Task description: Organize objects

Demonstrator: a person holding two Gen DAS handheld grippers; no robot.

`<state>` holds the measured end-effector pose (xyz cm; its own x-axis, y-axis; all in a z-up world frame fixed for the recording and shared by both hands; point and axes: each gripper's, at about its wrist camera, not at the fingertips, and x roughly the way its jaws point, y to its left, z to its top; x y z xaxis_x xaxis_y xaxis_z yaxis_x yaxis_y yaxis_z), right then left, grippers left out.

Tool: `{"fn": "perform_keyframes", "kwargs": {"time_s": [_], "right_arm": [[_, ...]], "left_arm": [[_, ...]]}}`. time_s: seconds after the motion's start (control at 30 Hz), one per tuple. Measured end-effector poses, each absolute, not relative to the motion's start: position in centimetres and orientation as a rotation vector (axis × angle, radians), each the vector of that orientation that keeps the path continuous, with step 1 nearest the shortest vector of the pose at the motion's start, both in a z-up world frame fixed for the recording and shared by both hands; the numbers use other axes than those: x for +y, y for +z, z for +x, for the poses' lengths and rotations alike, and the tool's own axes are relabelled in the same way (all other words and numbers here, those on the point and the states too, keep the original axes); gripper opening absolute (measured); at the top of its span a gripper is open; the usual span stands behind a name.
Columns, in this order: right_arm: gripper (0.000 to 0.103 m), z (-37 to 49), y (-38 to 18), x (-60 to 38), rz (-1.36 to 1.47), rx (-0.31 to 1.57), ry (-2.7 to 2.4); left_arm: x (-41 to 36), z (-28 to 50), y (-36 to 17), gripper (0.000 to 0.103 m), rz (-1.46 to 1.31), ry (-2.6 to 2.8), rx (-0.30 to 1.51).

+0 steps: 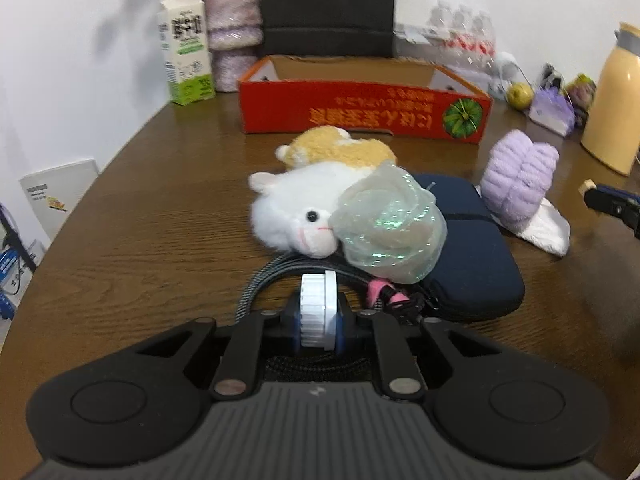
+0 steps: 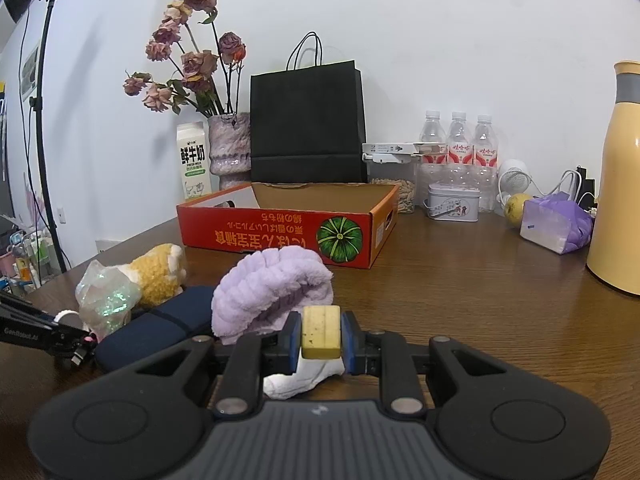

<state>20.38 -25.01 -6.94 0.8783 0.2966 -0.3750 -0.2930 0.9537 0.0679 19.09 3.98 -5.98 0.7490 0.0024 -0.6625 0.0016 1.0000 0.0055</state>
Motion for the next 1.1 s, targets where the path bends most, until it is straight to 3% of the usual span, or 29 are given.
{"fn": "perform_keyframes", "kwargs": {"time_s": [0.2,1.1], "right_arm": [[0.020,20.3,-6.9,-25.0,0.006,0.388,0.306],[0.020,19.5,-4.2,-18.1,-0.045,0.348,0.408]], "left_arm": [[4.8,16.2,-5.7,0.015,-0.143,0.054,0.580],[3.9,15.8,-1.3,0.016,-0.044,-0.005,0.404]]}}
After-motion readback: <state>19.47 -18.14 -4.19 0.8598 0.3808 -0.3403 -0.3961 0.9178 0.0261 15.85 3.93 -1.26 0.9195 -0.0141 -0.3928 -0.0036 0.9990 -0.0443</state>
